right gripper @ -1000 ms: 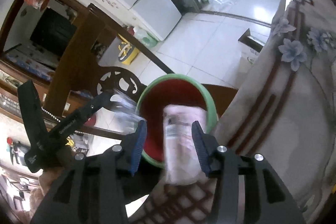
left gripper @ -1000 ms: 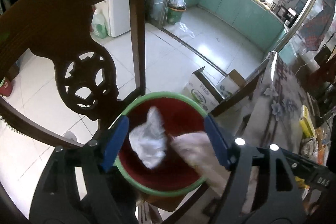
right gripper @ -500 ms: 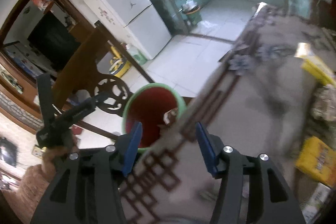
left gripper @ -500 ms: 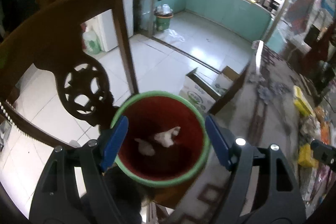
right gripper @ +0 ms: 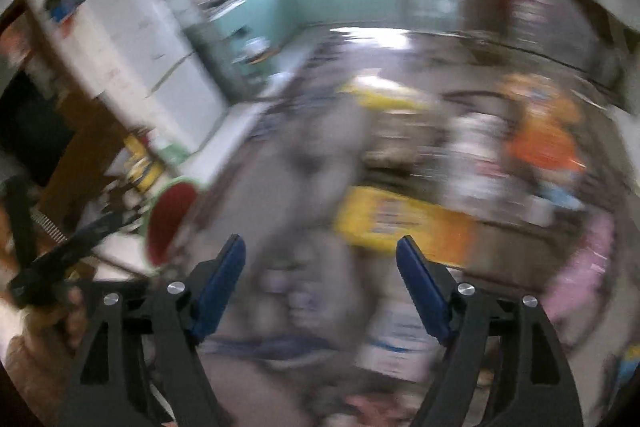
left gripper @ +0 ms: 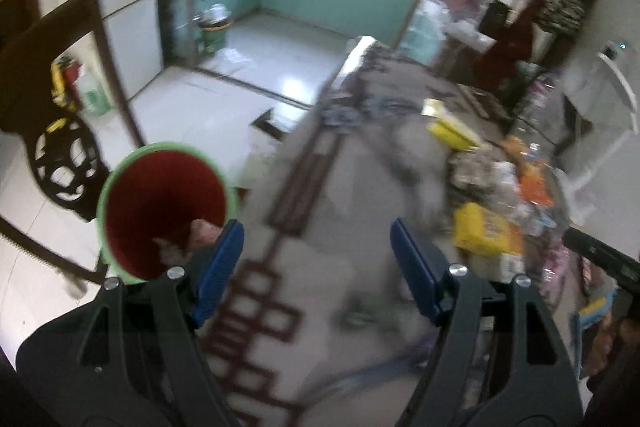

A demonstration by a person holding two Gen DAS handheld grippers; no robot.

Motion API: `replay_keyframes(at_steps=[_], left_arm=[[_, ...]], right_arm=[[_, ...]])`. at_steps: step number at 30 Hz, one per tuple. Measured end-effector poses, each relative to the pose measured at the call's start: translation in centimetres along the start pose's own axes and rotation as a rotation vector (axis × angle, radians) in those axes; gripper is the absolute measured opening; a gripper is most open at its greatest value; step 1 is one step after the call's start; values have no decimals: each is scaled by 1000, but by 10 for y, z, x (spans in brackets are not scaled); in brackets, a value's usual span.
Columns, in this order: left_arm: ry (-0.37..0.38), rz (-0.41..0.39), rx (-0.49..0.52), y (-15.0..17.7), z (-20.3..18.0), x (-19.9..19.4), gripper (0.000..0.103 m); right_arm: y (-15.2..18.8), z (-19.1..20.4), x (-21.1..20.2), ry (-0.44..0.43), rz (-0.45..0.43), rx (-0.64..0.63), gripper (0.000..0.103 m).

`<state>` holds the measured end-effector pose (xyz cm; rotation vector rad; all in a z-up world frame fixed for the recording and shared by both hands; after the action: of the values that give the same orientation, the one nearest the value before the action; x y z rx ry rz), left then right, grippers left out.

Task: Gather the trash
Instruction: 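Move both tools back over the table toward the trash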

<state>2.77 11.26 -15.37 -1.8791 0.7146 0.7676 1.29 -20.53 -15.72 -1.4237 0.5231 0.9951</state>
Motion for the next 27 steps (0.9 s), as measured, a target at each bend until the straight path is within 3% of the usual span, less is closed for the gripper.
replay_keyframes(at_steps=[7, 12, 22, 27], left_arm=[[99, 38, 52, 20, -62, -9, 75], [124, 76, 118, 40, -97, -5, 75], [132, 175, 199, 69, -138, 21, 75], [143, 269, 256, 91, -163, 48, 75]], right_arm=[[40, -132, -16, 210, 44, 284, 77], [66, -186, 3, 229, 107, 446, 82], [85, -199, 42, 153, 181, 521, 82], [83, -202, 54, 125, 190, 514, 78]])
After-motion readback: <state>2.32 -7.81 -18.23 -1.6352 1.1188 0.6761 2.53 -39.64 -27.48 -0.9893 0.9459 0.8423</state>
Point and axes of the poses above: each gripper's, at about its wrist camera, not at the fingertips, and x roughly the way its jaws point, z to its left, y to its underside, the point moved 3 cm from there along x, roughly the way its jaws point, and after that the axes turned 12 degrees about -x, right-handed, at the moved point
